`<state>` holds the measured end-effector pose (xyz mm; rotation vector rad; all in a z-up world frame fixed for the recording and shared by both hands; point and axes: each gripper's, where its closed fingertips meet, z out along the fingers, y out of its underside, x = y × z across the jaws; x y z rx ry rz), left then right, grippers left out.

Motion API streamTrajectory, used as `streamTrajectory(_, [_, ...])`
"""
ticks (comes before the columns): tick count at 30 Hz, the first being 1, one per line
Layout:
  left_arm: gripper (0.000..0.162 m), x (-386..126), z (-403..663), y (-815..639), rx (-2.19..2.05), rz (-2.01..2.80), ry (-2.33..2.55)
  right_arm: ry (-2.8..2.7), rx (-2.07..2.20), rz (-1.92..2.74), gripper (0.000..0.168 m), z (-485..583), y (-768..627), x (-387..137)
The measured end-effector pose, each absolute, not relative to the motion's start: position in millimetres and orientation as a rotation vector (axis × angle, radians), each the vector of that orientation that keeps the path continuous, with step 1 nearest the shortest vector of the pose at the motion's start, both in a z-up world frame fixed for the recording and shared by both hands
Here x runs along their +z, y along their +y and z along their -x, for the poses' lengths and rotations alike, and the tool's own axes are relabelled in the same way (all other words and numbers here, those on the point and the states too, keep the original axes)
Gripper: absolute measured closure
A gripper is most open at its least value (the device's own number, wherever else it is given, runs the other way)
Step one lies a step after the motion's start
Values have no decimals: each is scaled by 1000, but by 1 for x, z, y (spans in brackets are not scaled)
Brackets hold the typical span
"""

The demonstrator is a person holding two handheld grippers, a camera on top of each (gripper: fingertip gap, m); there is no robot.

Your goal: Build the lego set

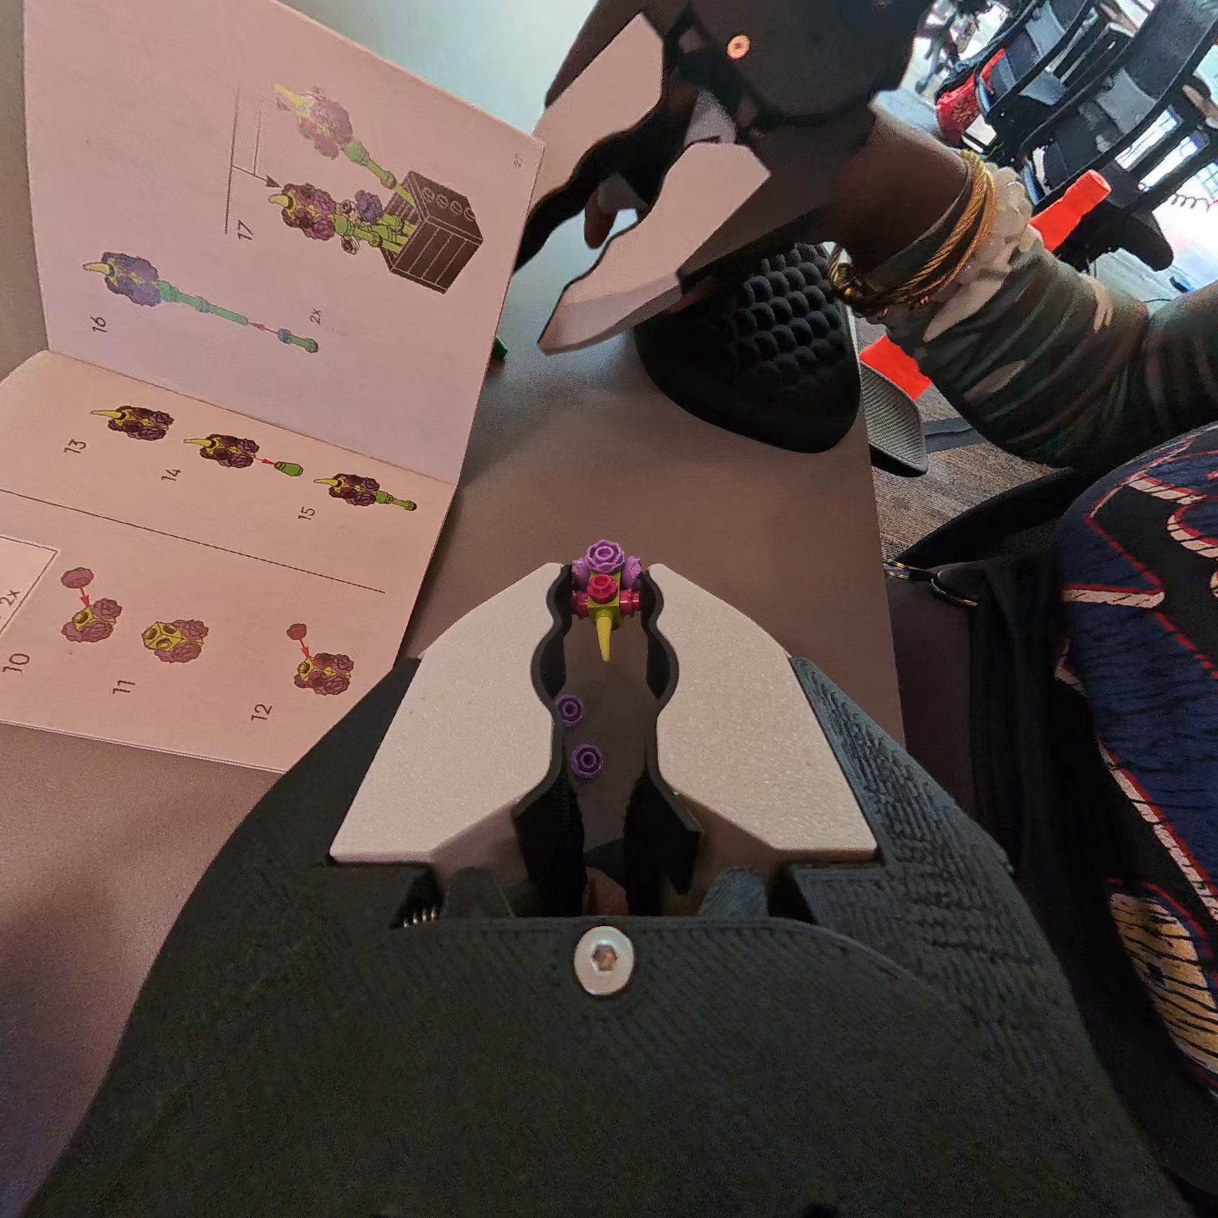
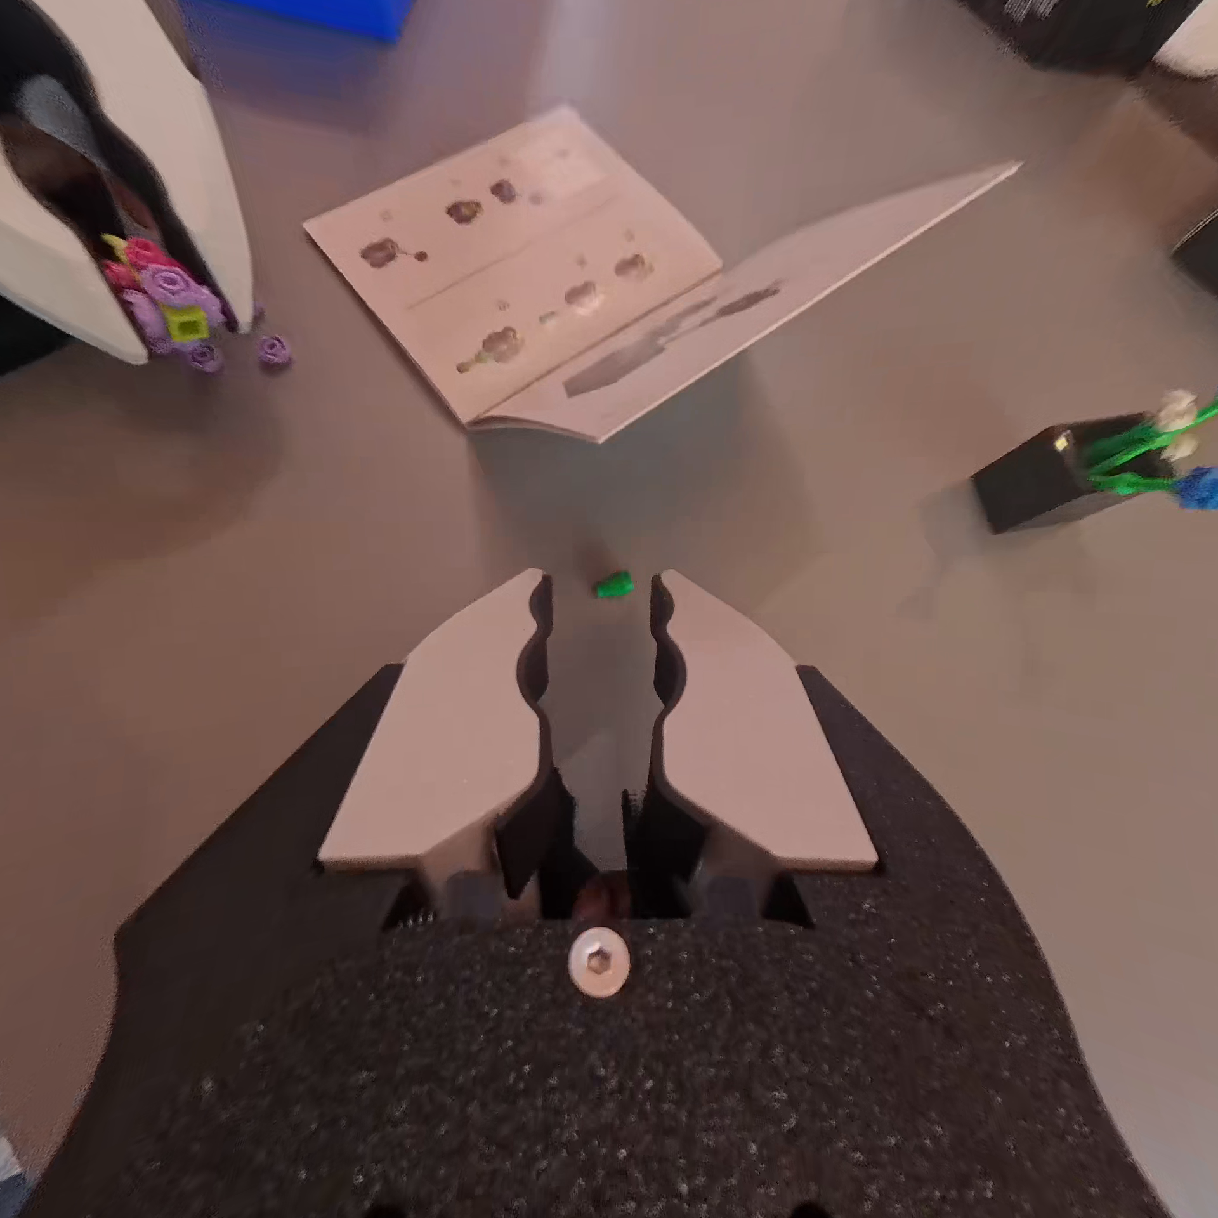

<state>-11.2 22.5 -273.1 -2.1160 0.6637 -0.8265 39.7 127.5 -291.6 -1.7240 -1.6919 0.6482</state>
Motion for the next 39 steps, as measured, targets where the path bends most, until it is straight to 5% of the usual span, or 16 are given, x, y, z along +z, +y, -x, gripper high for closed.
streamTrajectory(6, [142,-268,13,23,-824,2079,650,-1727,628,1937,143,-46,135,-308])
streamTrajectory(16, [142,-272,8,19,-802,2095,714,-2234,734,1385,145,-74,115,-309])
streamTrajectory(39, [142,-264,11,19,-839,2040,678,-1983,516,1444,161,-56,111,-303])
